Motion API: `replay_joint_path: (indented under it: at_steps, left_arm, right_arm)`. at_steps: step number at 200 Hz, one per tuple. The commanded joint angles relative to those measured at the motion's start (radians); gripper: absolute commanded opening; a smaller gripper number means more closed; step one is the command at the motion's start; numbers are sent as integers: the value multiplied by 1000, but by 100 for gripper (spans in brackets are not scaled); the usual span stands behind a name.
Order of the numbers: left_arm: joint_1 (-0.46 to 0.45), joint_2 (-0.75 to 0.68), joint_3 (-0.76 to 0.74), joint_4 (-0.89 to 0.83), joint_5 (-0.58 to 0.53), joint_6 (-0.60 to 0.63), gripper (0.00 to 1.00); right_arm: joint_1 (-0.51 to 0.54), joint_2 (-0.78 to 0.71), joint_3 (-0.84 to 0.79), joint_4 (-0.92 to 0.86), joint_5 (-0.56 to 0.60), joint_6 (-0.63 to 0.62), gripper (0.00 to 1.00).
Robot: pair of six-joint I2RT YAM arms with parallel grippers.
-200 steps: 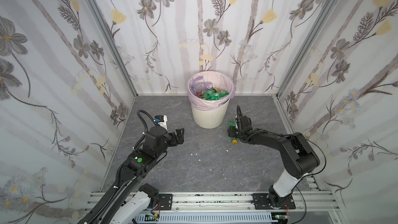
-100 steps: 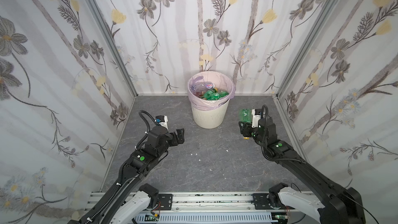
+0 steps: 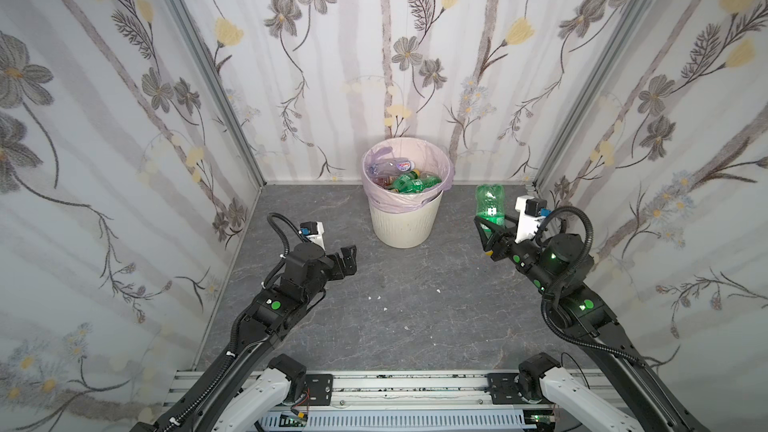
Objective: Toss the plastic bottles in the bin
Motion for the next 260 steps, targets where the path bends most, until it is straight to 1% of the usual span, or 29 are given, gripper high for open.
replay_joint_path:
  at_steps: [1,9,15,20,30,35,47,61,72,93,117,122,133,151,162,182,202,214,247,260]
  left_arm:
    - [2,11,-1,61,15,-23,100]
    - [1,23,-9,94,33,-20,100]
    - [2,34,-14,123,38,-23,100]
    - [2,48,-16,142,39,-32,100]
    - [1,71,-10,170,49,-48,100]
    - [2,83,-4,179,57,-50,100]
    - [2,103,9,186,65,-44,100]
    - [1,105,11,185,52,-30,100]
    - [2,100,7,185,37,-21,100]
    - [2,110,7,185,25,1,100]
    - [2,139,19,187,-9,15,100]
    - [2,145,22,187,-26,17,100]
    - [3,156,29,188,-73,23,100]
    - [6,169,38,199,-157,46,100]
    - [12,178,39,213,-205,73,100]
    - [40,199,27,271,-276,134,100]
    - [93,228,-6,353,-319,156,100]
    - [128,247,-47,436,-328,170,100]
    - [192,312,-254,855,-341,227,100]
    - [217,358,-296,955,-336,244,100]
  right_arm:
    - [1,202,197,70,-50,-39,43]
    - [2,318,319,71,-62,-37,43]
    - [2,409,415,63,-81,-29,46]
    - [3,483,496,47,-88,-20,54]
    - [4,635,652,5,-95,-2,77]
    - [4,701,731,-35,-102,-3,82]
    - [3,809,884,-139,-95,-2,88]
    - [2,837,933,-190,-101,-6,93]
    - [1,806,890,-179,-100,-18,93]
    - [-2,701,750,-119,-85,-47,96]
    - [-20,595,636,-108,-81,-55,96]
    - [-24,589,615,-108,-81,-59,96]
    - [-31,529,569,-106,-73,-73,96]
    - [-46,466,486,-96,-34,-85,97]
    - [-59,427,429,-81,-15,-86,99]
    - [-89,356,314,-38,22,-85,100]
    - [-129,297,213,-12,72,-86,100]
    - [-155,266,150,12,109,-94,100]
    - [-225,186,-80,191,277,-125,100]
    - [-258,166,-166,282,326,-135,100]
